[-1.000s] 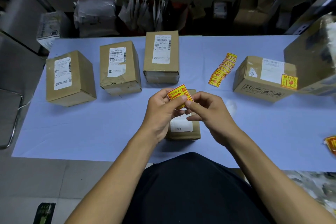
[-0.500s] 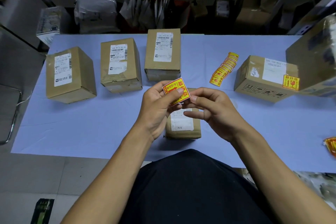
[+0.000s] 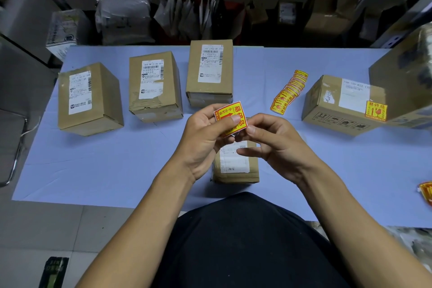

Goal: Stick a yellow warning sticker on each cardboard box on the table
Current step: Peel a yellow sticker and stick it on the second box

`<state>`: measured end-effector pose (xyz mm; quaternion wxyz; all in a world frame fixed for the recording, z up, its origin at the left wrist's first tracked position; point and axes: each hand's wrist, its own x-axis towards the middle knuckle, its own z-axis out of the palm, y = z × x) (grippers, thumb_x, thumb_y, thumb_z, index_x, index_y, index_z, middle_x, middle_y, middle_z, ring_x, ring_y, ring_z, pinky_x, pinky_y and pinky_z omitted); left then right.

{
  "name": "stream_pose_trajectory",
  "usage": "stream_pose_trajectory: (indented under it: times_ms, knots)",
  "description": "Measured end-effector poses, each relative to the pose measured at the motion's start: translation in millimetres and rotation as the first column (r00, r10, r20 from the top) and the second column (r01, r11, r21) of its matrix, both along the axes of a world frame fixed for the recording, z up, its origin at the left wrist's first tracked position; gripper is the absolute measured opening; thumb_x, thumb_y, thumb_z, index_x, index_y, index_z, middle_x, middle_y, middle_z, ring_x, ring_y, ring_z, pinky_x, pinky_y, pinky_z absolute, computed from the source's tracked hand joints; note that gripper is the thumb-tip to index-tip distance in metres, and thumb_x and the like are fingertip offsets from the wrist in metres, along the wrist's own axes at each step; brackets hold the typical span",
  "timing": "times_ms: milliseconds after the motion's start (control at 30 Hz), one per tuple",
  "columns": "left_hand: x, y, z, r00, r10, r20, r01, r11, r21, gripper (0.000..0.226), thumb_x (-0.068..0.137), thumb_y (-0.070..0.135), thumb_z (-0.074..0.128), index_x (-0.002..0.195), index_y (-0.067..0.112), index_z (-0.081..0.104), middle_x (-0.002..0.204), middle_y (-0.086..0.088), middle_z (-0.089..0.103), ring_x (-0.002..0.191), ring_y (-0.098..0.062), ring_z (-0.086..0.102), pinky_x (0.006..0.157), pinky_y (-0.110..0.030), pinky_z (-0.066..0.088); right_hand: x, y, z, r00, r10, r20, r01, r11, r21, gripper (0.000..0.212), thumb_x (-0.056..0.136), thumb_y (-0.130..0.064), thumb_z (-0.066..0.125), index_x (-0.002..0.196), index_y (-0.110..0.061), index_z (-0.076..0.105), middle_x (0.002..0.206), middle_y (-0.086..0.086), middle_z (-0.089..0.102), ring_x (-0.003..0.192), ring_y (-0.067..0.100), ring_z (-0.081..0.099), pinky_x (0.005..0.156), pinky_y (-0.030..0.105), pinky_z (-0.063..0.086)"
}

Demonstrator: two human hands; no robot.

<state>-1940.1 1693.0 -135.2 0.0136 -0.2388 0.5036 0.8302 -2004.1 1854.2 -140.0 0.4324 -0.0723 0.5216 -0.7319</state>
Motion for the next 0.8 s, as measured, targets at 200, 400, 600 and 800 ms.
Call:
stream_pose_trajectory:
  times_ms: [200, 400, 600, 800]
  knots:
    - [-2, 2, 2, 1.0, -0.014, -0.003, 0.014, 1.0, 0.003, 0.026, 0.088, 0.004, 0.071, 0.111, 0.014, 0.065, 0.086, 0.001, 0.074, 0.067, -0.011, 0.067, 0.056, -0.017, 0.051, 1, 0, 1, 0.998, -0.018, -0.065, 0.018, 1.0, -0.004, 0.006, 0.089, -0.016, 0.067, 0.086, -0.016, 0.072, 0.087, 0.006, 0.071, 0.09, 0.019, 0.069, 0.08, 0.037, 0.06]
    - [3, 6, 3, 0.998, 0.047, -0.036, -0.051, 0.993, -0.109, 0.032, 0.079, 0.012, 0.076, 0.11, 0.014, 0.067, 0.098, 0.0, 0.072, 0.079, -0.012, 0.071, 0.071, -0.025, 0.055, 5, -3, 4, 0.989, -0.052, -0.136, 0.053, 0.999, 0.002, 0.012, 0.091, -0.015, 0.064, 0.084, -0.019, 0.072, 0.088, 0.005, 0.07, 0.092, 0.019, 0.068, 0.081, 0.036, 0.059]
    - [10, 9, 0, 0.991, -0.022, -0.13, -0.025, 0.938, -0.346, 0.006, 0.09, 0.014, 0.071, 0.091, 0.013, 0.076, 0.092, -0.002, 0.074, 0.084, -0.009, 0.07, 0.077, -0.018, 0.052, 13, -8, 6, 0.961, -0.126, -0.244, 0.146, 0.987, 0.061, 0.016, 0.089, -0.015, 0.062, 0.078, -0.024, 0.07, 0.081, -0.001, 0.07, 0.088, 0.015, 0.068, 0.08, 0.033, 0.06]
    - [13, 16, -9, 0.992, -0.062, -0.111, 0.013, 0.919, -0.395, 0.012, 0.088, 0.021, 0.073, 0.097, 0.013, 0.077, 0.094, -0.003, 0.077, 0.091, -0.019, 0.072, 0.086, -0.037, 0.058, 18, -7, 0, 0.889, -0.135, -0.438, 0.24, 0.951, 0.194, 0.018, 0.094, -0.006, 0.058, 0.08, -0.015, 0.064, 0.074, -0.008, 0.067, 0.078, 0.011, 0.065, 0.078, 0.034, 0.058]
